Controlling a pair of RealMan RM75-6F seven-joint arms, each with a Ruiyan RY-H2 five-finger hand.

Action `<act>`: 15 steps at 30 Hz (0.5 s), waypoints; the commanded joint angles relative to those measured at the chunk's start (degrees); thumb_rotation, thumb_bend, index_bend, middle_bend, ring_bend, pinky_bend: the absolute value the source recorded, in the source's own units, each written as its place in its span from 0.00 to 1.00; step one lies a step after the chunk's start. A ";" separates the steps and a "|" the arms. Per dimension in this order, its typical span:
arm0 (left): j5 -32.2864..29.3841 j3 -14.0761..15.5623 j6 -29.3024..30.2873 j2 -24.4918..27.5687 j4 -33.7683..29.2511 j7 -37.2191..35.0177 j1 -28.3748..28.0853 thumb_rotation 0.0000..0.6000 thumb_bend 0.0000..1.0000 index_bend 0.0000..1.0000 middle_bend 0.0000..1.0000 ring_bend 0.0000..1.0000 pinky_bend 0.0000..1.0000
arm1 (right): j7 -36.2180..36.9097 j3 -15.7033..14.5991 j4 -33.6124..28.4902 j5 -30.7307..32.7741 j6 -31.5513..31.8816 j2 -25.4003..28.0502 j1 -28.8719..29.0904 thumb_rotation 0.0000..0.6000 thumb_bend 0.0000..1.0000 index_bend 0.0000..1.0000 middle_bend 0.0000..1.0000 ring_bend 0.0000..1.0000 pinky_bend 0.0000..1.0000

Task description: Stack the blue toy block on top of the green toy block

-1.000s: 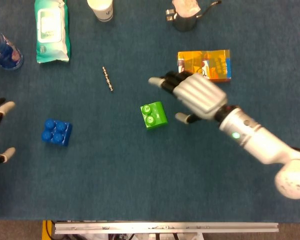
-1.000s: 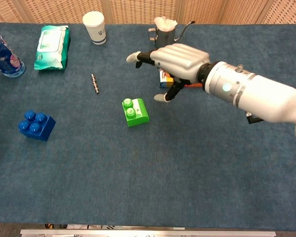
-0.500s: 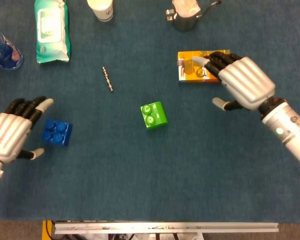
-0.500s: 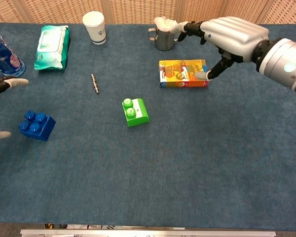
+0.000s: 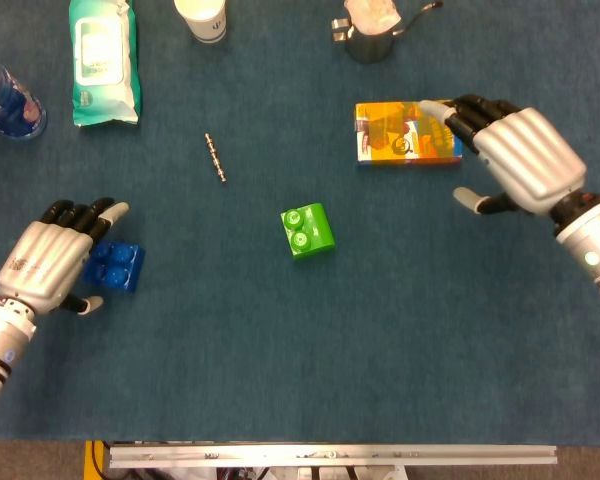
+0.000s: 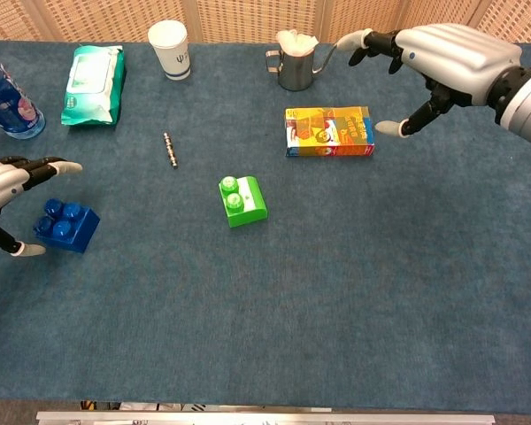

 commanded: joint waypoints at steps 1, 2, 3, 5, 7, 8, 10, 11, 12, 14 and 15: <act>-1.26 -0.33 -0.22 -1.07 0.48 0.33 -0.28 1.00 0.09 0.11 0.13 0.16 0.11 | 0.78 0.04 0.48 -0.52 -0.08 0.33 -0.36 1.00 0.21 0.10 0.21 0.15 0.28; -1.58 -0.38 -0.32 -1.30 0.60 0.23 -0.36 1.00 0.09 0.13 0.13 0.16 0.11 | 1.07 0.06 0.64 -0.67 -0.16 0.40 -0.43 1.00 0.21 0.10 0.21 0.15 0.28; -2.04 -0.48 -0.48 -1.63 0.81 0.16 -0.49 1.00 0.09 0.14 0.14 0.16 0.11 | 1.48 0.12 0.84 -0.82 -0.27 0.47 -0.52 1.00 0.21 0.10 0.22 0.15 0.28; -2.84 -0.59 -0.88 -2.23 1.30 0.34 -0.77 1.00 0.09 0.16 0.15 0.17 0.11 | 2.23 0.25 1.14 -1.18 -0.30 0.60 -0.70 1.00 0.21 0.10 0.22 0.15 0.28; -3.38 -0.63 -1.09 -2.76 1.81 0.60 -0.97 1.00 0.09 0.19 0.18 0.17 0.11 | 2.73 0.28 1.37 -1.56 -0.27 0.72 -0.90 1.00 0.21 0.10 0.22 0.15 0.28; -3.61 -0.61 -1.16 -3.01 2.08 0.83 -1.05 1.00 0.09 0.20 0.19 0.18 0.11 | 2.92 0.24 1.47 -1.76 -0.28 0.79 -1.00 1.00 0.21 0.10 0.22 0.15 0.28; -4.02 -0.66 -0.93 -3.63 2.69 1.24 -1.12 1.00 0.09 0.23 0.23 0.20 0.12 | 3.21 0.11 1.67 -2.12 -0.42 0.98 -1.20 1.00 0.21 0.10 0.22 0.15 0.28; -4.16 -0.74 -0.66 -3.96 3.00 1.28 -1.08 1.00 0.09 0.24 0.24 0.22 0.13 | 3.28 0.06 1.75 -2.23 -0.50 1.07 -1.27 1.00 0.21 0.10 0.22 0.15 0.28; -4.31 -0.79 -0.37 -4.37 3.44 1.27 -1.03 1.00 0.10 0.25 0.26 0.23 0.14 | 3.38 0.00 1.87 -2.37 -0.59 1.17 -1.37 1.00 0.21 0.10 0.22 0.15 0.28; -4.49 -0.85 -0.03 -4.84 4.02 1.31 -1.01 1.00 0.10 0.28 0.29 0.26 0.16 | 3.48 -0.12 2.00 -2.57 -0.81 1.28 -1.48 1.00 0.21 0.10 0.22 0.15 0.28; -4.46 -0.96 0.51 -5.21 4.37 1.20 -0.92 1.00 0.10 0.29 0.30 0.27 0.17 | 3.53 -0.23 2.05 -2.70 -1.01 1.35 -1.54 1.00 0.21 0.10 0.22 0.15 0.28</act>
